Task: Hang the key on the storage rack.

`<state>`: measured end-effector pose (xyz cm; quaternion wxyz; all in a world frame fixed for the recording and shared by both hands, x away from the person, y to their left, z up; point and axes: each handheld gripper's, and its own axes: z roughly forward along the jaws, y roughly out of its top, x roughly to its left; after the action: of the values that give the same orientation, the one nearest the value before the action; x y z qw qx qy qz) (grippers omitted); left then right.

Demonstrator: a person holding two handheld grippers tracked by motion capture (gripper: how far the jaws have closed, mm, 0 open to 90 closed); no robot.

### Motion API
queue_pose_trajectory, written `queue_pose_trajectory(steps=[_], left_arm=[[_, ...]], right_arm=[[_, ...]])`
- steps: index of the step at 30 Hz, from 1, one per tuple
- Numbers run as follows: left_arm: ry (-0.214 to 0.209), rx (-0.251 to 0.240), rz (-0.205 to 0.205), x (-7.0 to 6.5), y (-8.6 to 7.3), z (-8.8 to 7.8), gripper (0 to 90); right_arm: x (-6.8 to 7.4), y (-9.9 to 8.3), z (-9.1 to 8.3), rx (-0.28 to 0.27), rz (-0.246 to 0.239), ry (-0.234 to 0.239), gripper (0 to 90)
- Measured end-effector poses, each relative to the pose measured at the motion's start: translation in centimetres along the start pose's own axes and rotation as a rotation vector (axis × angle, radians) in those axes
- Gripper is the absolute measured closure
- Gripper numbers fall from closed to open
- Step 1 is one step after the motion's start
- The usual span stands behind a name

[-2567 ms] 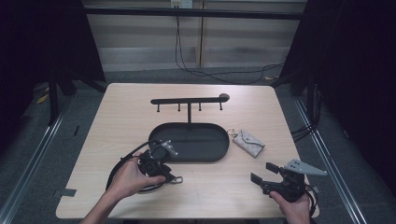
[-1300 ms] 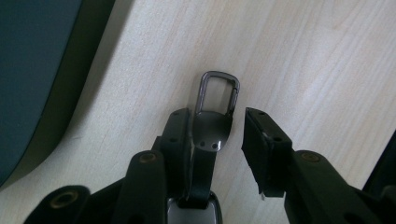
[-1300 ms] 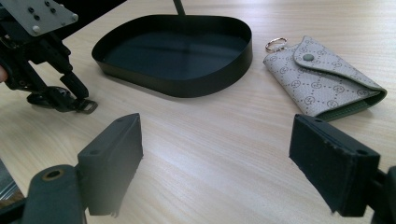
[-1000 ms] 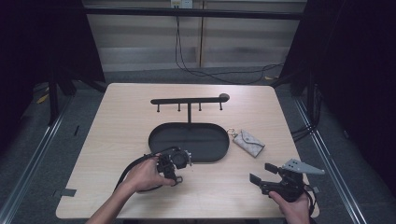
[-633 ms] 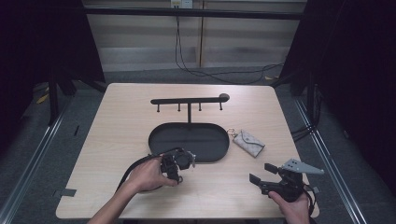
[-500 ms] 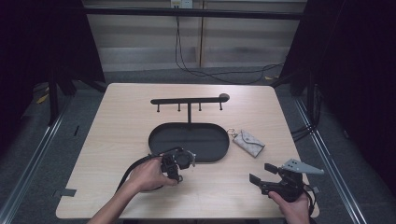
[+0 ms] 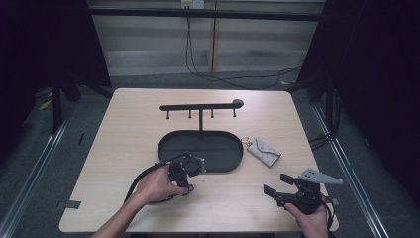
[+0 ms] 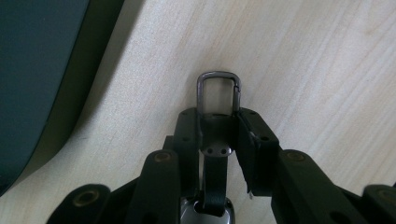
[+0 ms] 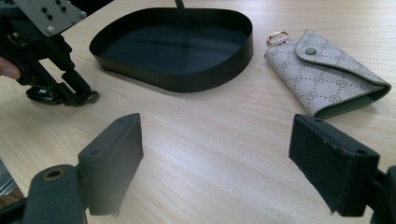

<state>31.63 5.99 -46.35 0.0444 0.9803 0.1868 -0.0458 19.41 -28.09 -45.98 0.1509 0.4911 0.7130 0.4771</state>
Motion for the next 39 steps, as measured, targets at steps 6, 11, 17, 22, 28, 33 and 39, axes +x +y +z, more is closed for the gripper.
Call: queue_pose_trajectory(steps=[6, 11, 17, 22, 28, 33, 39], left_arm=[[-0.013, -0.015, -0.020, 0.1, -0.3, -1.0, 70.8], [-0.017, -0.026, -0.020, 0.1, -0.6, -2.3, 70.8], [-0.011, -0.077, -0.047, 0.8, -1.4, -4.0, 70.8], [-0.003, -0.098, -0.064, 1.3, -2.0, -5.4, 70.8], [0.001, -0.101, -0.095, 1.6, -2.6, -6.7, 70.8], [0.008, -0.126, -0.105, 1.9, -3.1, -7.7, 70.8], [-0.001, -0.165, -0.133, 2.4, -3.6, -8.2, 70.8]], right_arm=[[0.0, 0.0, 0.1, 0.003, 0.001, 0.002, 17.4], [-0.1, 0.0, 0.1, 0.005, 0.008, 0.009, 17.4], [-0.1, 0.0, 0.1, 0.007, 0.008, 0.008, 17.4], [-0.1, 0.0, 0.1, 0.009, 0.009, 0.006, 17.3], [-0.2, 0.0, 0.1, 0.008, 0.020, 0.014, 17.4], [-0.2, 0.0, 0.1, 0.010, 0.022, 0.014, 17.4], [-0.2, 0.0, 0.2, 0.020, 0.019, 0.006, 17.7]])
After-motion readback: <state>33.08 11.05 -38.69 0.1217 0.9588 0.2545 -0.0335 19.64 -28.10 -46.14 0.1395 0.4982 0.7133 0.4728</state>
